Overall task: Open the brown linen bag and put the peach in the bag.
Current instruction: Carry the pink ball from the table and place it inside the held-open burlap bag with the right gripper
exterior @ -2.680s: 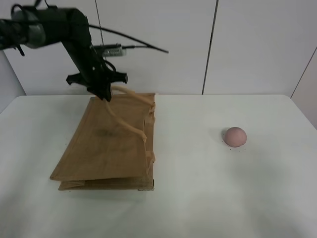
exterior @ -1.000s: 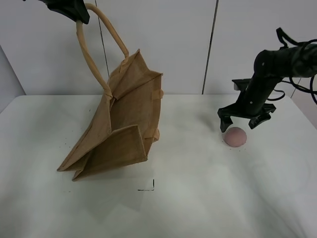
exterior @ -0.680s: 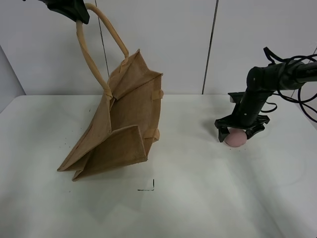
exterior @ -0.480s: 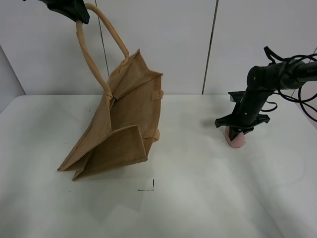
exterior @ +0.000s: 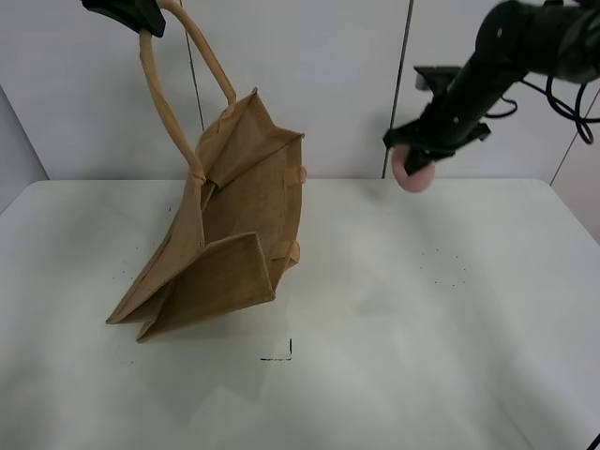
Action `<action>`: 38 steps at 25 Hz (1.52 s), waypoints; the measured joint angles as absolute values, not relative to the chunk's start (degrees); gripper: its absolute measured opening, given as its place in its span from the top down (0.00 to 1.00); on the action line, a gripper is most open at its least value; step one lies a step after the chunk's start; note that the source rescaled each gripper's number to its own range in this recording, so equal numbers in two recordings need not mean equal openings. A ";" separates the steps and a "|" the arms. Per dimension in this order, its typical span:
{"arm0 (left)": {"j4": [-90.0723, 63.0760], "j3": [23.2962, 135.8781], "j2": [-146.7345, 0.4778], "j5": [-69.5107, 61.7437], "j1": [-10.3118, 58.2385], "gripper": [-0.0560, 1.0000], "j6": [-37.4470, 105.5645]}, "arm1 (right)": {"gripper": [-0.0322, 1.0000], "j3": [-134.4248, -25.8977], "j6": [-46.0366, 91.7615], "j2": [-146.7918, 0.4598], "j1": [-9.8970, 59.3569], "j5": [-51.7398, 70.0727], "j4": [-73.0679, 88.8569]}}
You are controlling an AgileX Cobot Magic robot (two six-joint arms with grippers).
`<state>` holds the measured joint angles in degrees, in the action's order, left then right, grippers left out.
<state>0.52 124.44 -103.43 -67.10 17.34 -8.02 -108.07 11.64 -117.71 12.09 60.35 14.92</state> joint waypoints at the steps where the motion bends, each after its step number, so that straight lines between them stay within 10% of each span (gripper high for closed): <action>1: 0.57 124.44 -103.38 -67.10 17.34 0.95 -8.02 | 0.97 -110.49 12.98 -117.58 13.73 60.86 16.82; 22: 0.52 124.44 -102.95 -67.10 17.34 0.95 -7.96 | 0.95 -115.28 41.24 -134.64 35.13 42.75 35.29; 25: 0.52 124.44 -102.95 -67.10 17.34 0.95 -7.96 | 0.73 -115.28 41.78 -136.39 36.38 40.99 35.44; 29: 0.52 124.44 -102.95 -67.10 17.34 0.95 -7.96 | 0.13 -115.28 41.72 -136.64 36.79 40.94 35.05; 38: 0.52 124.44 -102.95 -67.10 17.34 0.95 -7.73 | 0.00 -115.69 24.28 -130.22 35.42 51.96 19.06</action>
